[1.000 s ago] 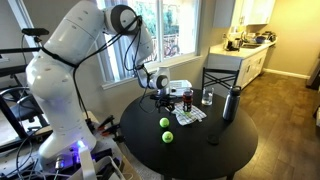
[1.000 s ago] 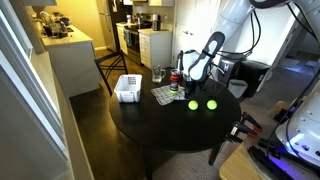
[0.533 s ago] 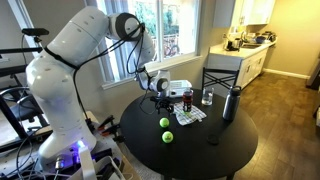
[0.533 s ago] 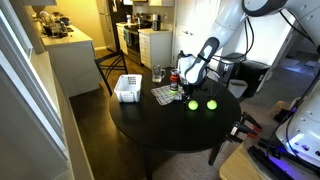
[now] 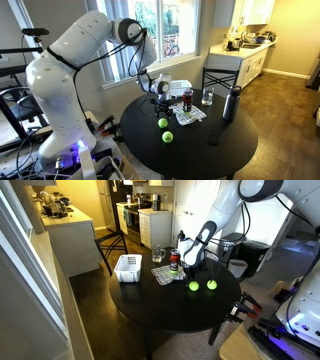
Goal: Put the left green ball in the container
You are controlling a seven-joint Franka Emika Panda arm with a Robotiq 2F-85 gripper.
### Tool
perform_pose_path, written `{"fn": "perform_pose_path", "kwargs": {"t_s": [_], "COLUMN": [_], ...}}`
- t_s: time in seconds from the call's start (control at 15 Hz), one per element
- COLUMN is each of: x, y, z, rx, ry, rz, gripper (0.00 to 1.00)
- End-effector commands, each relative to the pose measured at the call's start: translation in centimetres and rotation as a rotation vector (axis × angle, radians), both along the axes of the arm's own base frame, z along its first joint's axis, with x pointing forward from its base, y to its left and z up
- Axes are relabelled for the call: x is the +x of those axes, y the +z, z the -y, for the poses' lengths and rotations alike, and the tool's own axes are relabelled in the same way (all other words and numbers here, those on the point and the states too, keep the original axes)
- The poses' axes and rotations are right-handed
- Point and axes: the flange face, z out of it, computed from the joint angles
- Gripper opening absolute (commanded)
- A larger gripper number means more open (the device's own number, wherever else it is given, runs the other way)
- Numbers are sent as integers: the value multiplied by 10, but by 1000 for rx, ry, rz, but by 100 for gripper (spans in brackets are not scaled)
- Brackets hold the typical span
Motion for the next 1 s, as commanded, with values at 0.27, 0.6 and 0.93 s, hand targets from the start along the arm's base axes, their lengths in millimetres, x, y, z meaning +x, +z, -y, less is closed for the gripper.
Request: {"fn": "perform_pose_path", "kwargs": {"t_s": [0.27,0.6,0.93], "x": [1,-8,-18], "y": [7,-4,-19], "z": [8,6,15], "rx": [-8,-3,-28], "ry": [4,8,-13], "rz": [-59,-108,-159], "gripper": [100,100,100]}}
